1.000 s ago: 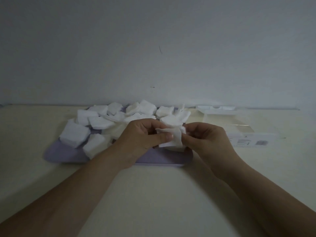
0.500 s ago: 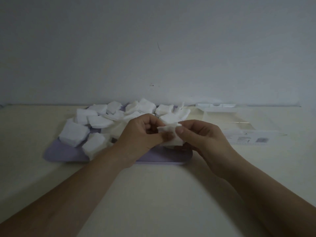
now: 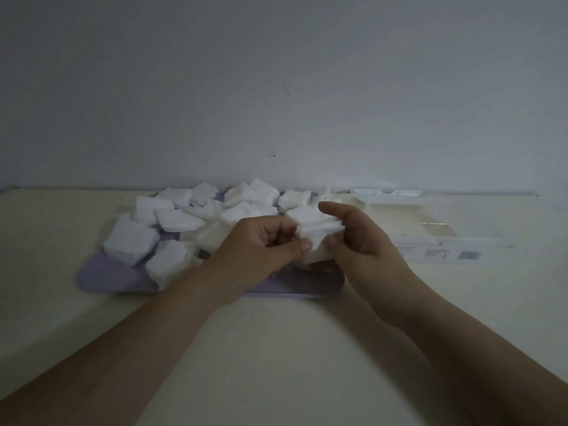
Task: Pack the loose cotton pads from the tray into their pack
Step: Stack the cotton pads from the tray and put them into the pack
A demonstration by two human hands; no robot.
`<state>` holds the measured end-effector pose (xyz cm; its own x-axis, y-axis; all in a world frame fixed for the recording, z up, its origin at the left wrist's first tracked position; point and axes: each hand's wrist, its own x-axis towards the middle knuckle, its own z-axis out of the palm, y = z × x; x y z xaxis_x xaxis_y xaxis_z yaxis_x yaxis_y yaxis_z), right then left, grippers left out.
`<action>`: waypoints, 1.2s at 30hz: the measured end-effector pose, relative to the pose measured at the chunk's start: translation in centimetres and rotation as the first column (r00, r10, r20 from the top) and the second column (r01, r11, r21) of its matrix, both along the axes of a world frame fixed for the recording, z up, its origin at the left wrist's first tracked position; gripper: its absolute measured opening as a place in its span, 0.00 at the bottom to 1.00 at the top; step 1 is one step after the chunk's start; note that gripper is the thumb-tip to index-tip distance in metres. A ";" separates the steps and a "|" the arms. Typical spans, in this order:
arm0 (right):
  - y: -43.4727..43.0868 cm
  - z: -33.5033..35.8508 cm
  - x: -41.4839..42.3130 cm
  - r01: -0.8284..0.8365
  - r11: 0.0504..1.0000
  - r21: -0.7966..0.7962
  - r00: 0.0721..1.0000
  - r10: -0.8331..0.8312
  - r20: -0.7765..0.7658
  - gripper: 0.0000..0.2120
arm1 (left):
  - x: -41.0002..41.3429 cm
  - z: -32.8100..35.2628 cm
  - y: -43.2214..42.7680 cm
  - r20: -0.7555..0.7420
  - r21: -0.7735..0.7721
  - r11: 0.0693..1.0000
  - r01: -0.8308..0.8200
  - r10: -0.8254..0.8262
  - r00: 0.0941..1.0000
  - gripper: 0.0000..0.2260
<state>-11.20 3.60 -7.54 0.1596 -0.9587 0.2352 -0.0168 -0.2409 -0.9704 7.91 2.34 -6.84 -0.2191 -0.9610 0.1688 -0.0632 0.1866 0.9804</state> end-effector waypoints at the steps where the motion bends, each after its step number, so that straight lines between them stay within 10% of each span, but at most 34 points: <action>1: 0.1 0.0 0.1 0.000 1.000 -0.015 0.998 -0.001 -0.058 0.22 | 0.0 -0.1 -0.1 0.004 -0.014 1.000 -0.006 0.006 1.000 0.02; 7: 0.3 0.3 0.3 0.150 0.975 -0.162 0.958 -0.184 -0.221 0.16 | -0.7 -0.1 -0.2 0.130 -0.153 0.985 -0.074 0.094 0.987 0.10; 12: -0.3 0.3 -0.2 0.415 0.879 -0.233 0.874 -0.457 -0.166 0.09 | -0.8 -1.6 -1.6 0.530 -0.461 0.887 0.000 0.276 0.802 0.13; 20: -0.8 -0.7 -0.4 0.403 0.911 -0.081 0.888 -0.411 -0.203 0.07 | -0.6 -1.6 -1.7 0.575 -0.307 0.950 -0.052 0.229 0.786 0.03; 26: -0.8 -0.8 -0.4 0.408 0.911 -0.063 0.892 -0.412 -0.186 0.07 | 0.1 -0.5 -1.4 0.697 -0.154 0.985 0.081 0.050 0.715 0.19; 36: -1.0 -1.0 -0.5 0.392 0.916 -0.088 0.898 -0.402 -0.181 0.08 | 0.9 -0.4 -0.7 0.170 0.030 0.996 0.079 -0.083 0.982 0.19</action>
<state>-11.74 2.56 -8.58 -0.1851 -0.9402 0.2858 -0.3048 -0.2216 -0.9263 8.83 1.61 -7.26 -0.3200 -0.9421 0.1006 -0.2160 0.1760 0.9604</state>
